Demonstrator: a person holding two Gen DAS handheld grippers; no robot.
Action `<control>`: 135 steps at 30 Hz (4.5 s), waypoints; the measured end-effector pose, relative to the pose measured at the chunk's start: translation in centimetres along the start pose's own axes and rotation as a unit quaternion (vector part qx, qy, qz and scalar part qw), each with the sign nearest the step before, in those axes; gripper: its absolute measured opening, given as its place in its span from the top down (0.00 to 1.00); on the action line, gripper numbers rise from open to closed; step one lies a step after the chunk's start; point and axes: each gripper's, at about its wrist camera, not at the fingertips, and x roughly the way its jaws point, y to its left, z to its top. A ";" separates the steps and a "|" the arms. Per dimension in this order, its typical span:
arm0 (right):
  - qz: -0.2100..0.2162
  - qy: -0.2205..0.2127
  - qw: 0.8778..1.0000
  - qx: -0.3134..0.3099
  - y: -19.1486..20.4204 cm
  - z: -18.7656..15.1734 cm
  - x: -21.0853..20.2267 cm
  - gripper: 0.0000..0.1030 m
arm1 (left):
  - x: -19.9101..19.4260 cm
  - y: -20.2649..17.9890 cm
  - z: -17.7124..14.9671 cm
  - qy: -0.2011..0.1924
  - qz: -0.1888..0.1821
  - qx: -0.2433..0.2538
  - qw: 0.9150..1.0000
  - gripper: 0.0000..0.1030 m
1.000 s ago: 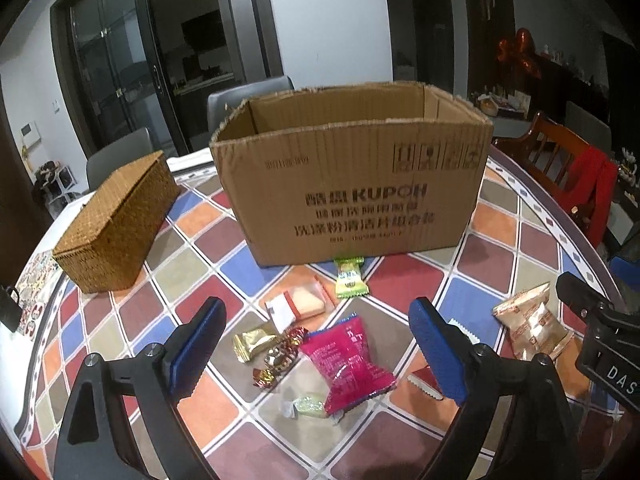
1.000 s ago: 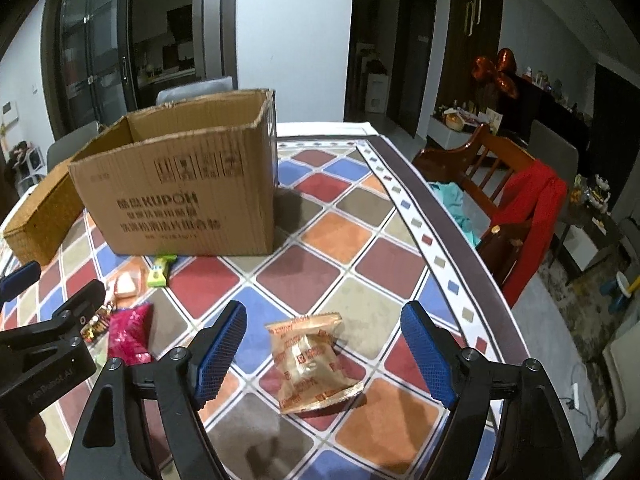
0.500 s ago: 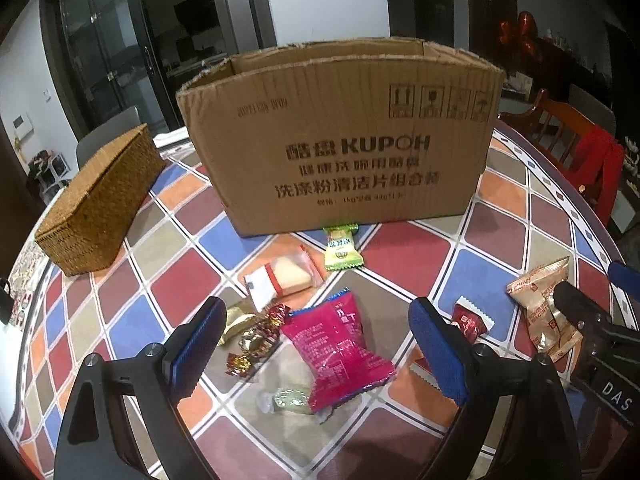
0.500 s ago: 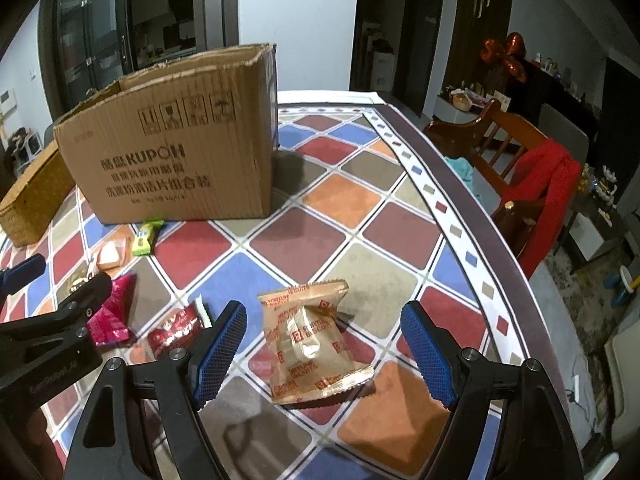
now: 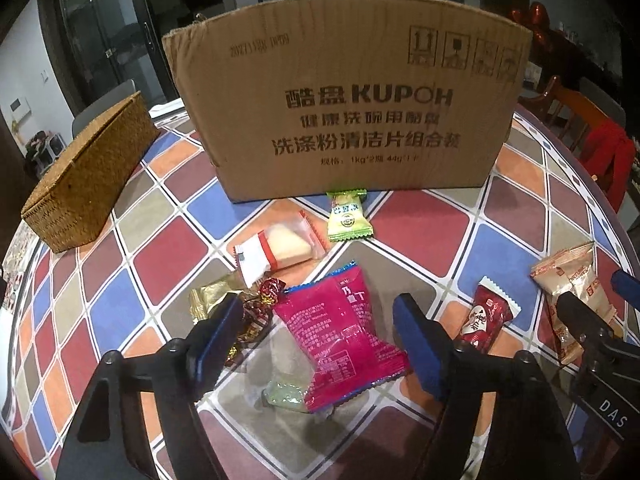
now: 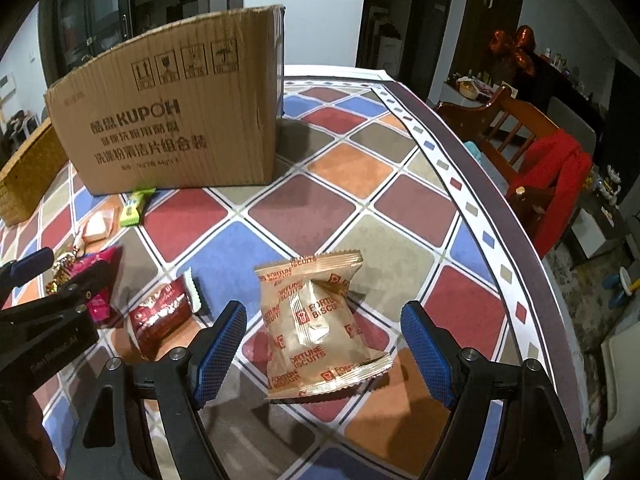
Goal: Organize snacks
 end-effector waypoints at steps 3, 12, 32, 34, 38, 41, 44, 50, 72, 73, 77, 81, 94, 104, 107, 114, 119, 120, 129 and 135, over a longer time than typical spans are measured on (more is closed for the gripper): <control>-0.001 0.007 1.000 -0.001 0.1 -0.1 0.4 0.22 | 0.5 -0.1 -0.1 0.007 -0.002 0.000 1.000 0.34; 0.003 0.025 1.000 0.006 -0.1 -0.1 1.5 0.22 | 0.8 -0.3 0.0 0.004 0.000 0.012 1.000 0.48; 0.030 0.028 0.999 0.019 -0.3 -0.2 1.6 0.57 | 0.3 -0.7 -0.1 -0.004 -0.002 0.029 1.000 0.68; 0.030 0.022 0.999 0.018 -0.3 0.0 1.2 0.57 | 0.1 -0.7 -0.1 -0.006 -0.001 0.030 1.000 0.69; 0.030 0.014 0.999 0.016 -0.3 0.5 0.7 0.57 | -0.4 -0.6 0.1 -0.012 -0.002 0.029 1.000 0.69; 0.030 0.008 0.999 0.017 -0.2 0.8 0.3 0.57 | -1.0 -0.4 0.3 -0.020 -0.002 0.027 0.999 0.69; 0.032 0.001 0.999 0.016 -0.1 1.0 -0.2 0.57 | -1.6 -0.1 0.5 -0.027 -0.002 0.025 0.999 0.69; 0.035 -0.014 0.999 0.012 0.3 1.7 -1.4 0.57 | -2.8 0.5 1.0 -0.040 -0.001 0.019 0.999 0.69; 0.048 -0.090 0.995 -0.006 2.3 5.4 -7.4 0.57 | -8.7 3.6 3.8 -0.103 0.015 -0.002 0.995 0.69; 0.050 -0.094 0.994 -0.007 2.5 5.6 -7.7 0.57 | -8.9 3.8 3.9 -0.106 0.016 -0.003 0.994 0.69; 0.053 -0.105 0.993 -0.010 2.8 6.2 -8.6 0.57 | -10.1 4.5 4.4 -0.117 0.018 -0.007 0.993 0.69; 0.057 -0.119 0.991 -0.015 3.3 6.9 -9.6 0.57 | -11.0 5.2 4.9 -0.125 0.019 -0.010 0.992 0.69; 0.062 -0.159 0.985 -0.021 4.2 9.4 -12.3 0.57 | -13.9 6.8 7.3 -0.162 0.025 -0.017 0.986 0.69; 0.070 -0.177 0.981 -0.028 4.8 11.6 -12.8 0.57 | -14.3 7.1 9.5 -0.176 0.026 -0.017 0.984 0.69; 0.070 -0.183 0.980 -0.028 4.9 12.4 -12.7 0.57 | -14.2 7.2 10.2 -0.179 0.026 -0.016 0.983 0.69; 0.071 -0.193 0.978 -0.032 5.2 14.0 -12.6 0.57 | -14.3 7.1 12.0 -0.189 0.022 -0.010 0.982 0.69; 0.071 -0.197 0.977 -0.037 5.6 14.9 -12.3 0.57 | -13.7 7.0 12.9 -0.191 0.019 -0.007 0.981 0.69; 0.072 -0.198 0.977 -0.037 5.6 15.1 -12.2 0.57 | -13.6 7.0 13.1 -0.191 0.018 -0.006 0.981 0.69; 0.073 -0.199 0.977 -0.039 6.0 16.7 -10.9 0.57 | -12.3 7.1 14.8 -0.194 0.016 -0.003 0.981 0.69; 0.073 -0.197 0.977 -0.041 6.3 17.7 -10.0 0.57 | -11.3 7.0 16.1 -0.197 0.012 0.000 0.980 0.69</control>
